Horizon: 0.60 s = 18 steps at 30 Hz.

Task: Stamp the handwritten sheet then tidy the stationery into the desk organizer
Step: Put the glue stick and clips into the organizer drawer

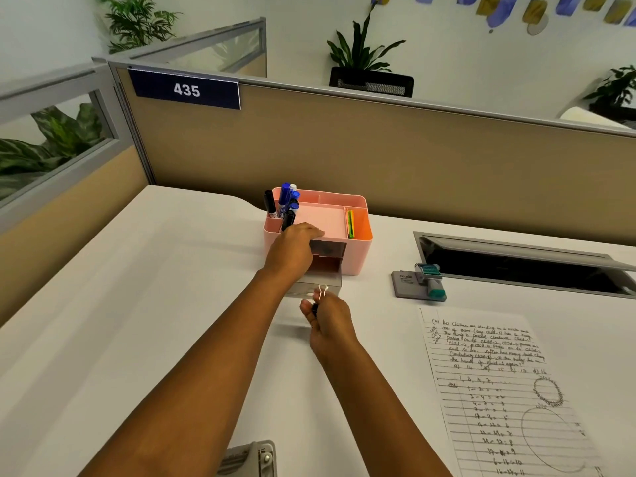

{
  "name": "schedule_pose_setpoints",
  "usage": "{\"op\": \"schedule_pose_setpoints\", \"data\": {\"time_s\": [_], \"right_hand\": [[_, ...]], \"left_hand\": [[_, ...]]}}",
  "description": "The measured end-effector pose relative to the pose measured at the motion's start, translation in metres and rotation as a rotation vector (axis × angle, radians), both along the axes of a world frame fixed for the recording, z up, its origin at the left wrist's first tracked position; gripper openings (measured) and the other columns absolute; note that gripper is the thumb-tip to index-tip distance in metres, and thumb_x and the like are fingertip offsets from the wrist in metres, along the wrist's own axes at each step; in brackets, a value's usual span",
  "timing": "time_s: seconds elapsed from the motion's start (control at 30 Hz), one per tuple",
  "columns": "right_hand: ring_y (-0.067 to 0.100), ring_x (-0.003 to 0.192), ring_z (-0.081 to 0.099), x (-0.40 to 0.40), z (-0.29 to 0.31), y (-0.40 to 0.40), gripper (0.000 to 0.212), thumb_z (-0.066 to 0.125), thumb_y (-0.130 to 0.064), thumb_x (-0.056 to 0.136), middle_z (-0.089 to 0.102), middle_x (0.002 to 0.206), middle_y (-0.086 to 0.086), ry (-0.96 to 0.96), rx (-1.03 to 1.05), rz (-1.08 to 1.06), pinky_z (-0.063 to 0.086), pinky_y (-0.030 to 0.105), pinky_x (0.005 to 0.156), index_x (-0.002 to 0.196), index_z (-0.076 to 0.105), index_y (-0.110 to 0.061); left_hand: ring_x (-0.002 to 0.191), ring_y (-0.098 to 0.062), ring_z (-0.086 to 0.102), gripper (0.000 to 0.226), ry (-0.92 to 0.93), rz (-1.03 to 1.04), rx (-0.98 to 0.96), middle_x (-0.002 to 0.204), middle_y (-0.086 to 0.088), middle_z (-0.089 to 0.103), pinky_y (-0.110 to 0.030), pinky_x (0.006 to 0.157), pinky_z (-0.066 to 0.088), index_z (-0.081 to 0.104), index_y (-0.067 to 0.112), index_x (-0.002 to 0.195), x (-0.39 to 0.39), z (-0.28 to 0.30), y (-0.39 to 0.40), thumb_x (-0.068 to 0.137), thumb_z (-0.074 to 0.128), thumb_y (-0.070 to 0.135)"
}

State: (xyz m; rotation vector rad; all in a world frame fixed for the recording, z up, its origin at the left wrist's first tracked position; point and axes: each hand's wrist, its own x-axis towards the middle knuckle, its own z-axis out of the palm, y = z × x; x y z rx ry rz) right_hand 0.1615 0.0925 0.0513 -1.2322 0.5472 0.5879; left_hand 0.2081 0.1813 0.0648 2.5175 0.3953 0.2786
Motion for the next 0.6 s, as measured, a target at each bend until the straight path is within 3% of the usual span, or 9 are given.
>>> {"op": "schedule_pose_setpoints", "data": {"time_s": [0.13, 0.17, 0.27, 0.4, 0.5, 0.6], "right_hand": [[0.013, 0.103, 0.054, 0.01, 0.005, -0.003, 0.033, 0.041, -0.009, 0.099, 0.053, 0.132, 0.004, -0.527, -0.4, 0.135, 0.036, 0.013, 0.099, 0.129, 0.053, -0.013], [0.013, 0.106, 0.053, 0.015, 0.006, -0.005, 0.03, 0.041, -0.011, 0.099, 0.053, 0.133, 0.004, -0.618, -0.516, 0.152, 0.031, 0.013, 0.101, 0.126, 0.055, -0.013], [0.022, 0.107, 0.055, 0.034, 0.003, -0.008, 0.028, 0.043, -0.007, 0.096, 0.061, 0.122, 0.009, -0.776, -0.783, 0.295, 0.042, 0.027, 0.1, 0.116, 0.062, -0.012], [0.029, 0.105, 0.057, 0.055, -0.006, -0.004, 0.029, 0.043, -0.003, 0.092, 0.063, 0.115, 0.015, -0.762, -0.793, 0.476, 0.044, 0.03, 0.086, 0.112, 0.064, -0.006], [0.019, 0.092, 0.054, 0.062, -0.014, 0.009, 0.03, 0.038, -0.011, 0.095, 0.063, 0.116, 0.011, -0.575, -0.562, 0.315, 0.045, 0.026, 0.083, 0.114, 0.061, -0.006], [0.014, 0.085, 0.051, 0.065, -0.019, 0.014, 0.03, 0.038, -0.012, 0.096, 0.062, 0.11, 0.006, -0.528, -0.517, 0.296, 0.044, 0.016, 0.072, 0.114, 0.061, -0.007]], "left_hand": [[0.128, -0.028, 0.047, 0.04, 0.014, -0.005, -0.029, 0.142, -0.007, 0.048, -0.038, 0.107, 0.038, 0.051, 0.014, 0.131, 0.0, 0.0, -0.001, 0.092, 0.048, 0.002], [0.128, -0.028, 0.047, 0.04, 0.013, -0.003, -0.042, 0.142, -0.007, 0.048, -0.038, 0.107, 0.038, 0.051, 0.013, 0.131, 0.0, 0.0, -0.001, 0.092, 0.048, 0.003], [0.126, -0.029, 0.048, 0.039, 0.013, 0.001, -0.064, 0.14, -0.007, 0.049, -0.039, 0.107, 0.038, 0.053, 0.013, 0.13, 0.0, 0.0, -0.001, 0.092, 0.048, 0.003], [0.123, -0.029, 0.051, 0.035, 0.006, 0.017, -0.13, 0.138, -0.007, 0.052, -0.041, 0.107, 0.041, 0.053, 0.013, 0.128, 0.0, 0.0, -0.003, 0.094, 0.047, 0.008], [0.122, -0.03, 0.052, 0.033, -0.008, 0.038, -0.21, 0.136, -0.008, 0.054, -0.044, 0.106, 0.043, 0.055, 0.013, 0.127, 0.0, 0.001, -0.003, 0.096, 0.045, 0.013], [0.122, -0.03, 0.053, 0.032, 0.001, 0.04, -0.215, 0.136, -0.007, 0.054, -0.045, 0.106, 0.043, 0.055, 0.013, 0.126, -0.002, 0.002, -0.003, 0.096, 0.045, 0.014]]}}
